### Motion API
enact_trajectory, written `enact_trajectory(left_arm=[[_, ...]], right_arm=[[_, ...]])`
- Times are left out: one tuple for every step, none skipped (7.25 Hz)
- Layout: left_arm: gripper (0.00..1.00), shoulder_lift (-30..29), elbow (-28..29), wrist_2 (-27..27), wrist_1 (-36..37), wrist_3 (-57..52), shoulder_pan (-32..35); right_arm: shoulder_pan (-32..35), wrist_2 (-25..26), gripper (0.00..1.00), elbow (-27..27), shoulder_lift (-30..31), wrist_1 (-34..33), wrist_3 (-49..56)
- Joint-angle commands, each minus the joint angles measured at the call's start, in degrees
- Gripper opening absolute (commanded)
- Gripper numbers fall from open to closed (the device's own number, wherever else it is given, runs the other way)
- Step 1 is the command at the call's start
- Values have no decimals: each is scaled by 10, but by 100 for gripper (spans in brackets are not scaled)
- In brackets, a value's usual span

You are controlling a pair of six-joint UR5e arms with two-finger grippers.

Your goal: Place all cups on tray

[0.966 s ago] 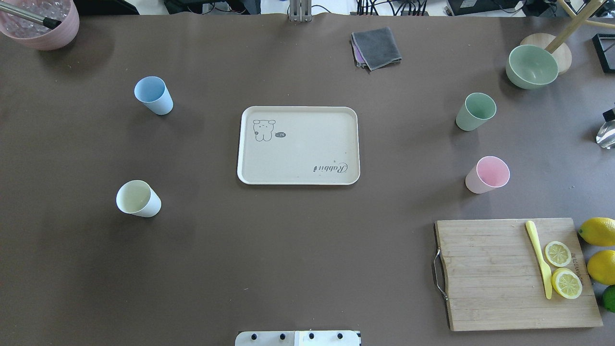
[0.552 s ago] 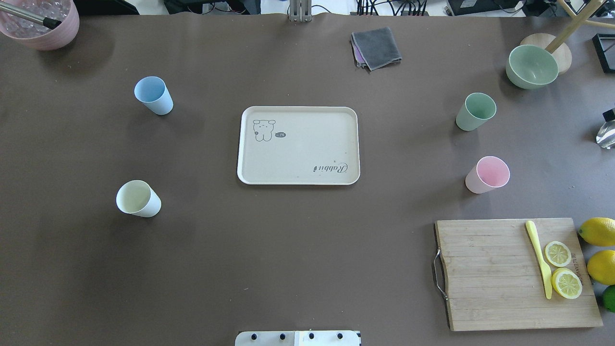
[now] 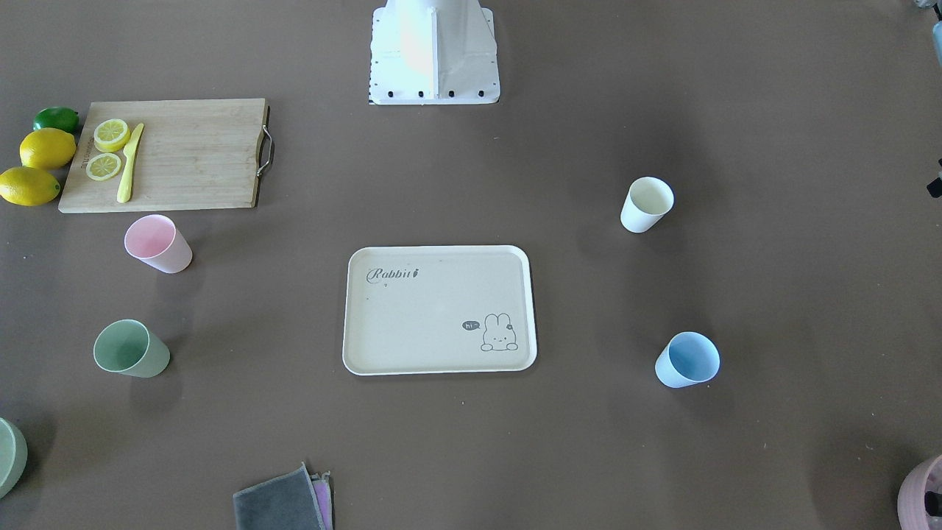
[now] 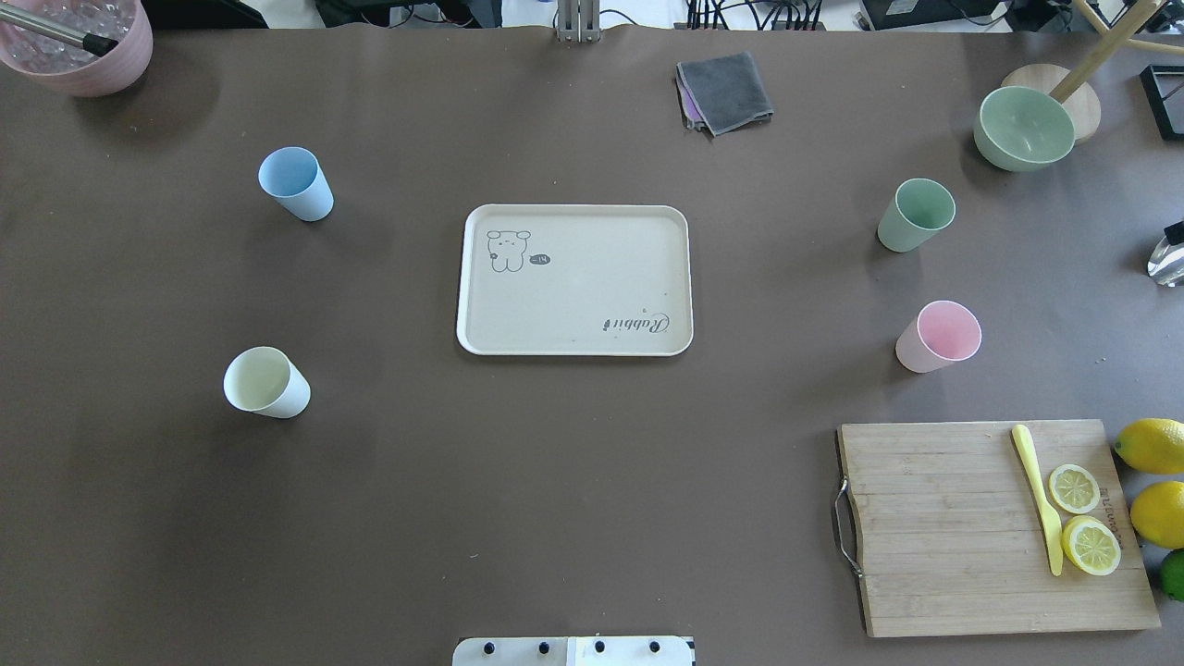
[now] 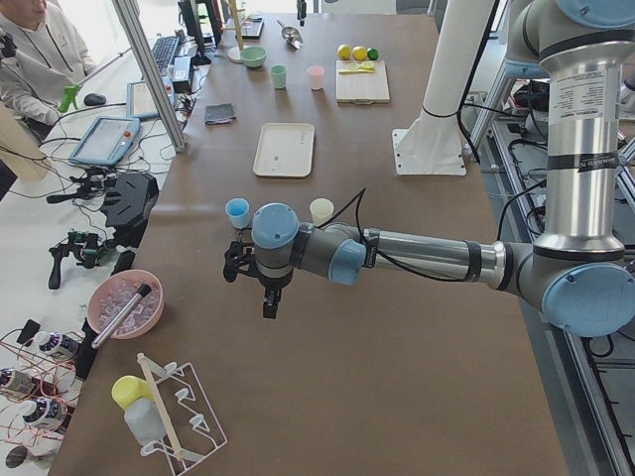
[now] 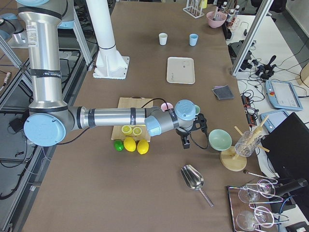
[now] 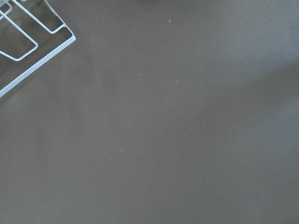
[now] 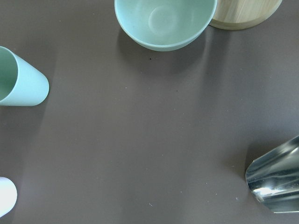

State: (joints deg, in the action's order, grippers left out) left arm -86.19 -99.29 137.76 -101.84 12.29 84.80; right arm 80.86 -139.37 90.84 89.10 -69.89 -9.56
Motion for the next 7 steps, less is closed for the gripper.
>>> enact_trajectory(left_arm=[[98,-5,2,0,0,2,-1],[98,-2,0,-3,-2,-5,-2],[98,-6,2,-6,-12,-3,-5],[98,-2,2,-6,-14,-2,-5],[98,-2,1,-6,-15,-3,-7],[98,-1,0,-6,-15,-5,-7],[98,-1,1,-6,-15,-6,-7]], right_arm=[[0,-5,100,0,10,35,0],[-6,-6,100,-2,13,73,-2],[-18,-6,100,6,14,88,-7],[-37,-6,100,13,14,91,-47],[-76,-5,100,45,13,91,-129],[-125,7,98,84,12,91,-220],[-173,37,98,113,12,91,-268]])
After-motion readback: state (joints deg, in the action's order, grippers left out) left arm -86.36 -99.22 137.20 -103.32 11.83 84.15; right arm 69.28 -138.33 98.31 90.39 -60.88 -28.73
